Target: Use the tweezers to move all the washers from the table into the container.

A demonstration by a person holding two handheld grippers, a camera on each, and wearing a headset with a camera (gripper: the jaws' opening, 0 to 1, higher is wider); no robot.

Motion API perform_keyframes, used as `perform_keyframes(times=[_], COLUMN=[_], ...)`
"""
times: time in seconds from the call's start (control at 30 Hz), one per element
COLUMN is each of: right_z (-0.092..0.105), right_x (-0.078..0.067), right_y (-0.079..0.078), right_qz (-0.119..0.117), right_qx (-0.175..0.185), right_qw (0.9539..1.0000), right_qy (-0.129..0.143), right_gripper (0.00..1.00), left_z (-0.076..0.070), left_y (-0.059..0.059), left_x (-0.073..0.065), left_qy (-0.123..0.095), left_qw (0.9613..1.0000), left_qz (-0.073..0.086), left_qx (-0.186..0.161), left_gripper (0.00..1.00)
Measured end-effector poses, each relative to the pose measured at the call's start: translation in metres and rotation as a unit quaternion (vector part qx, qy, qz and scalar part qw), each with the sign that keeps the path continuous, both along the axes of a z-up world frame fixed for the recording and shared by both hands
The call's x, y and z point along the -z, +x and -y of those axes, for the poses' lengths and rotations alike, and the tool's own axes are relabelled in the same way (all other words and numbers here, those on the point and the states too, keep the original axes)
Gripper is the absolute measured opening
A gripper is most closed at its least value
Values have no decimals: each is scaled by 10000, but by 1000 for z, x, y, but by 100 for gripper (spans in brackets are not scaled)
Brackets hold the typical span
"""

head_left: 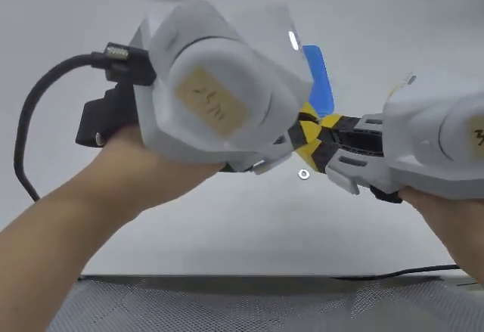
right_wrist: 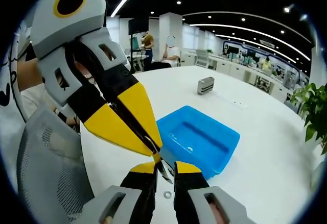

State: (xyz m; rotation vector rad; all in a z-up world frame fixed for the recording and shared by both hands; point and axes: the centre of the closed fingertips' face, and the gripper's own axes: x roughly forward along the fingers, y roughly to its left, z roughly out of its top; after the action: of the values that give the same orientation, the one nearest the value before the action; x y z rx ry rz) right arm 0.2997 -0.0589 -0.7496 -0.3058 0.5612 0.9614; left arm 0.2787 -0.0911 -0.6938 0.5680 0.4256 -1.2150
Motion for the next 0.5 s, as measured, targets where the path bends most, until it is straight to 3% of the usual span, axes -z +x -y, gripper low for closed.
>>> perform_keyframes(times=[0.23, 0.5], right_z=[4, 6], right_x=[18, 27], right_y=[-3, -4], right_qz=[-271, -353], right_qx=[33, -75], right_qw=[9996, 9992], right_qy=[-33, -153], right_gripper=[8, 8], left_z=[5, 6], left_y=[-3, -5], left_x=[19, 26], left_qy=[20, 63], left_qw=[9996, 9994], left_qz=[-268, -329], left_qx=[-30, -33], left_gripper=[0, 0])
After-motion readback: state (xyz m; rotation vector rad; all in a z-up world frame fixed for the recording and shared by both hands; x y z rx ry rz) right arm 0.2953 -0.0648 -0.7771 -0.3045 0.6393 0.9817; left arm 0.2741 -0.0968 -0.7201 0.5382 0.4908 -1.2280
